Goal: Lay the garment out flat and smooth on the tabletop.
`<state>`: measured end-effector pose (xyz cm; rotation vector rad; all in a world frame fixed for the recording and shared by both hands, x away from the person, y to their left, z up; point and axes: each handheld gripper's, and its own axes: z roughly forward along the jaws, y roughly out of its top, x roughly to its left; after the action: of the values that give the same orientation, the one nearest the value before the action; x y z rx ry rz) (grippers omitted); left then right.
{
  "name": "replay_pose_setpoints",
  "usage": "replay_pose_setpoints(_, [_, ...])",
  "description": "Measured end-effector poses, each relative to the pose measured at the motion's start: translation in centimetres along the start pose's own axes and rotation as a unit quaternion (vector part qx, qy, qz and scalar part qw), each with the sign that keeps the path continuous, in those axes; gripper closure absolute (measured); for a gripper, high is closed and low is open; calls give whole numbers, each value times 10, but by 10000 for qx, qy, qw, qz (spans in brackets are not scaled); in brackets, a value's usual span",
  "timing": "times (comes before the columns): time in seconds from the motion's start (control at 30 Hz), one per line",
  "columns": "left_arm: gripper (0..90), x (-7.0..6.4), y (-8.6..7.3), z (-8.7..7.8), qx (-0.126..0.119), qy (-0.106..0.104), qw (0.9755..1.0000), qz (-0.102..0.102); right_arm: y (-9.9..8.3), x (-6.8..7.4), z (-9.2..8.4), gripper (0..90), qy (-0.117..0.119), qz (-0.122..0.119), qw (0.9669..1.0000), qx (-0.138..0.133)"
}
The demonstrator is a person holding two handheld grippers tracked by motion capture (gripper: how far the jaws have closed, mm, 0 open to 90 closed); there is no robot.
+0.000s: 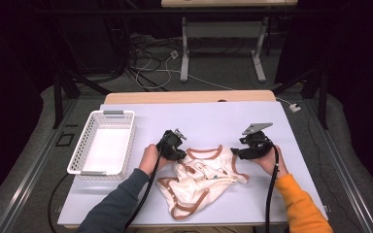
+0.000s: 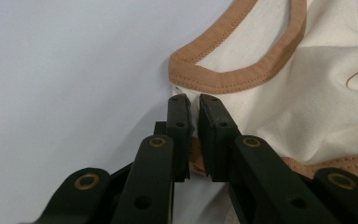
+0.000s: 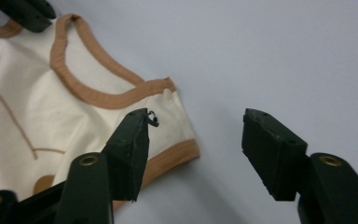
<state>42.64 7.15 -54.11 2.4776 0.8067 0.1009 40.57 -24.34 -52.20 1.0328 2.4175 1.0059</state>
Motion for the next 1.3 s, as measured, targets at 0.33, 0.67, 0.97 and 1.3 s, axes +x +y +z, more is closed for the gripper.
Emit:
replay_pose_setpoints(0.33, [775, 2, -1, 1, -56, -167, 9998, -45, 3, -3, 34, 563, 305, -160, 9984, 442])
replay_pose_setpoints(0.67, [719, -1, 4, 1, 176, -192, 9996, 57, 0, -3, 39, 536, 474, -67, 9968, 647])
replay_pose_setpoints(0.97, [835, -1, 4, -1, 244, -187, 9994, 153, -1, -2, 35, 773, 481, 41, 9957, 786])
replay_pose_setpoints(1.3, [857, 1, 3, -10, 116, -234, 9989, 390, 5, 4, 27, 797, 394, -217, 9960, 767])
